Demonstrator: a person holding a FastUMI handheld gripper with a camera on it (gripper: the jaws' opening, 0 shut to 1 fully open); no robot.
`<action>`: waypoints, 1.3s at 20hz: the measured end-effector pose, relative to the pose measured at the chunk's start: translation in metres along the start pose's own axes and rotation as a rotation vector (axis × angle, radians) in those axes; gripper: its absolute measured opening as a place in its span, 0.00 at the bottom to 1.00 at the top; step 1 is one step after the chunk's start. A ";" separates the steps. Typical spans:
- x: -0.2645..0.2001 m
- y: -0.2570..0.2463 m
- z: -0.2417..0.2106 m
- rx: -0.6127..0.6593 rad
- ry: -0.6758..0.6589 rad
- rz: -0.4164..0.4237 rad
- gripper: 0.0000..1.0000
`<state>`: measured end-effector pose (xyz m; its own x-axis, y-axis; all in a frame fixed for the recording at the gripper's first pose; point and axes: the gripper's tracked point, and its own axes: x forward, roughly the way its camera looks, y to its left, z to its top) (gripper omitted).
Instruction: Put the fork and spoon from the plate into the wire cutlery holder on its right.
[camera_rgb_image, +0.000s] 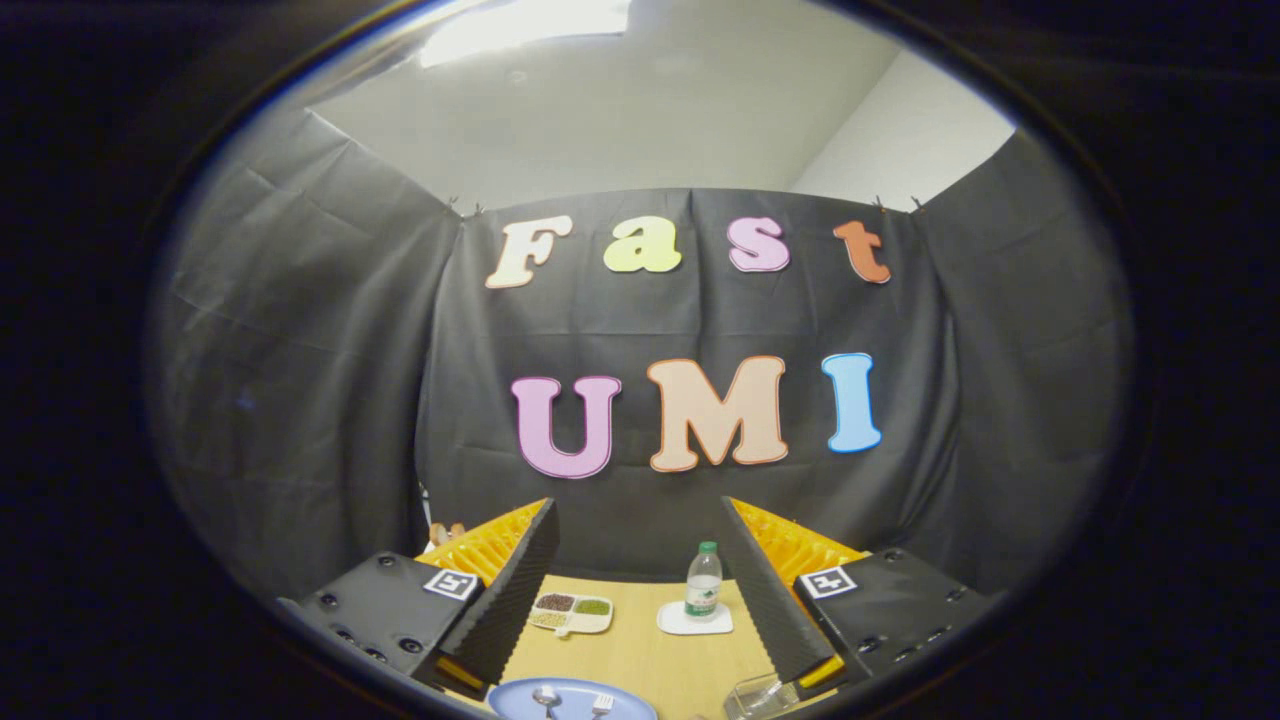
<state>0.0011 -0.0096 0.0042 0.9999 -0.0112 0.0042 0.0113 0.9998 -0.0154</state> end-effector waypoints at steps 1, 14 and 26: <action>0.000 0.000 0.001 0.000 0.000 0.002 1.00; -0.002 0.020 -0.041 -0.028 0.113 0.095 1.00; -0.019 0.039 -0.181 -0.008 0.511 0.182 1.00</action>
<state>-0.0171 0.0264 -0.1774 0.8605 0.1541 -0.4856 -0.1645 0.9861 0.0215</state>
